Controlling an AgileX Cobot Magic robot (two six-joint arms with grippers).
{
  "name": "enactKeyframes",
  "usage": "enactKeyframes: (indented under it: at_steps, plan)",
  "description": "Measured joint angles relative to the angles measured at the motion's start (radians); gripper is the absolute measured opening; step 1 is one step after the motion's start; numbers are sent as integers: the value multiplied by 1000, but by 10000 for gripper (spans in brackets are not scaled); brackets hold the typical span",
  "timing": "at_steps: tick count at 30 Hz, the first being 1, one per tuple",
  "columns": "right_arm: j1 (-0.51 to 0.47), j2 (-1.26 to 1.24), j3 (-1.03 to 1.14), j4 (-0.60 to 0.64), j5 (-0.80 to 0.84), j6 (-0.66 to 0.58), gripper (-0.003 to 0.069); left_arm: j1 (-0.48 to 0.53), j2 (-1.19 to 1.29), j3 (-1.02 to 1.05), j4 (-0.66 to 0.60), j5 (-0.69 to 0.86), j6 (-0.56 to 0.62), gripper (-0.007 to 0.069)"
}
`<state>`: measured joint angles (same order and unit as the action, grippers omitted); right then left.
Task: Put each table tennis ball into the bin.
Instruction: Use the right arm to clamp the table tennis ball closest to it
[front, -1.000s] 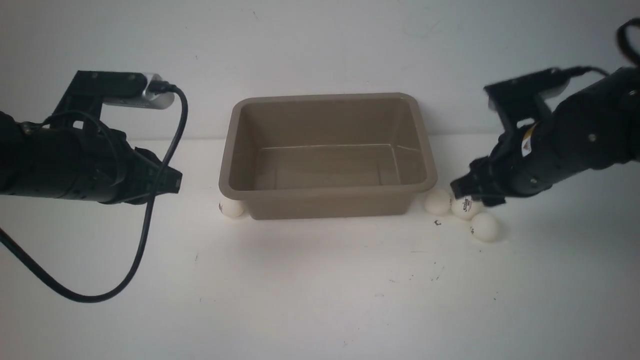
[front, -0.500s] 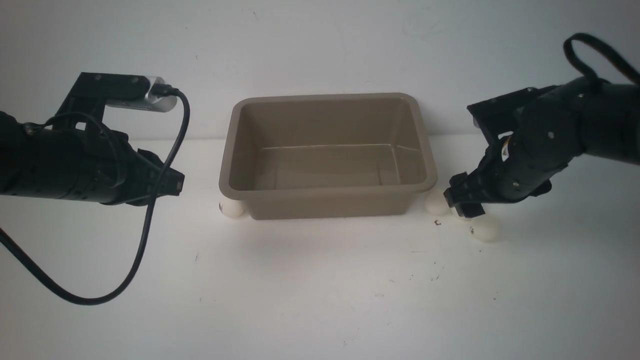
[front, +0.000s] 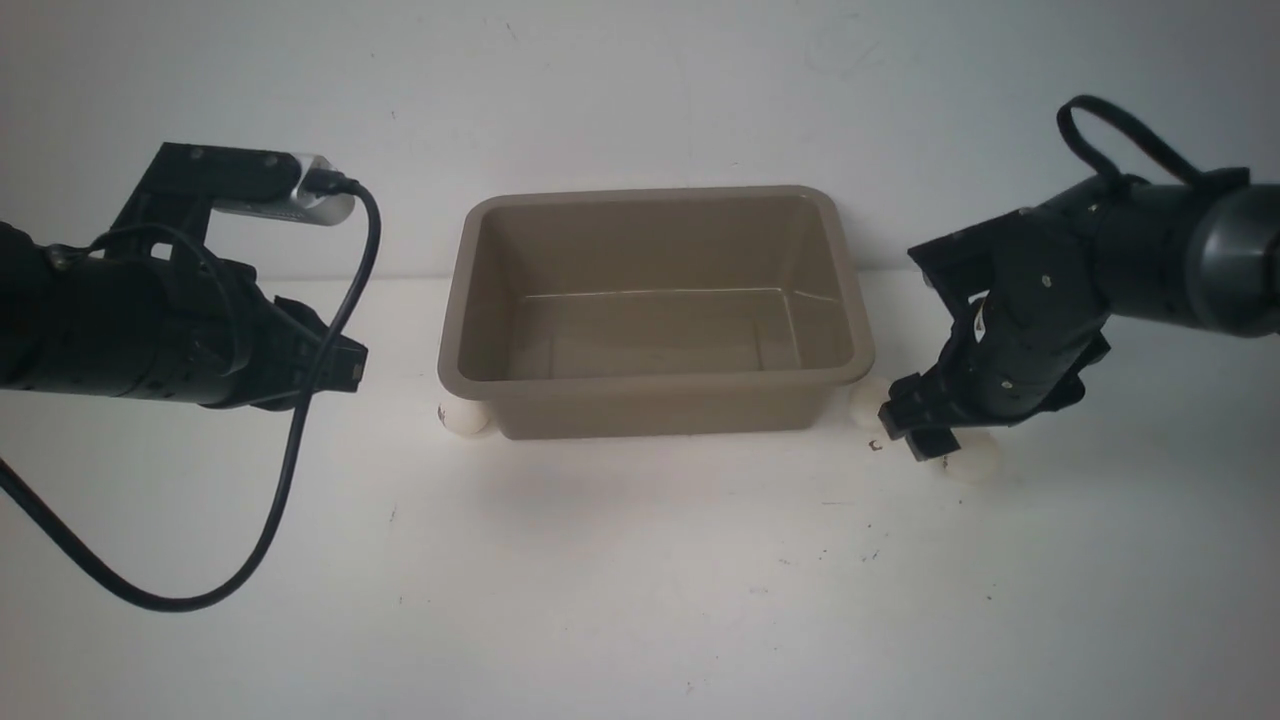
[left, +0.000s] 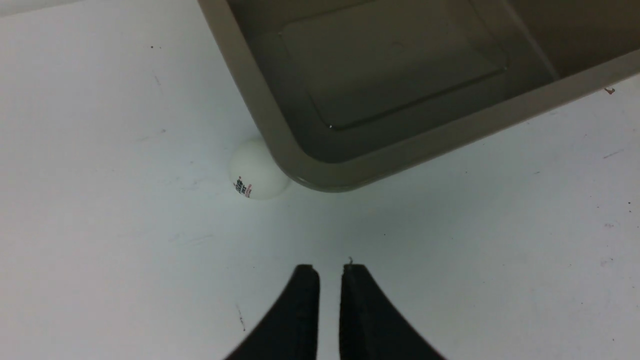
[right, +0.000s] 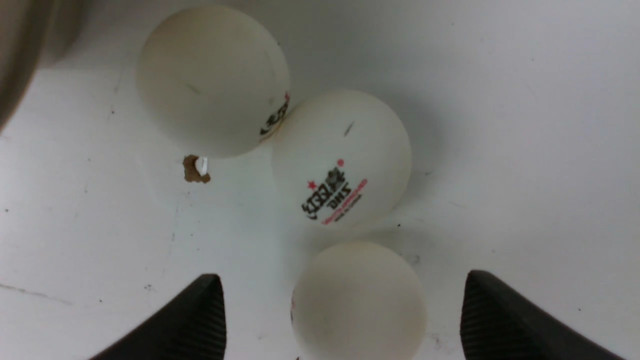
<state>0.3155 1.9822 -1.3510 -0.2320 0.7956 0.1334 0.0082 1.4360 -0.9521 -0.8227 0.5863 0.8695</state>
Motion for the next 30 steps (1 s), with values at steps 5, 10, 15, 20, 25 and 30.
enactKeyframes:
  at_steps: [5, 10, 15, 20, 25, 30]
  plan:
    - [-14, 17, -3, -3, 0, 0, 545, 0, 0, 0, 0, -9, 0, 51]
    - [-29, 26, -3, -1, -1, -1, 503, 0, 0, 0, 0, -12, 0, 51]
    - [-30, 29, -4, 7, -13, -7, 444, 0, 0, 0, 0, -14, 0, 51]
    - [-30, 29, -5, 14, -14, -10, 391, 0, 0, 0, 0, -15, 0, 51]
    - [-30, 29, -5, 38, -14, -24, 359, 0, 0, 0, 0, -15, 0, 51]
    - [-30, 29, -6, 50, -14, -26, 349, 0, 0, 0, 0, -15, 0, 51]
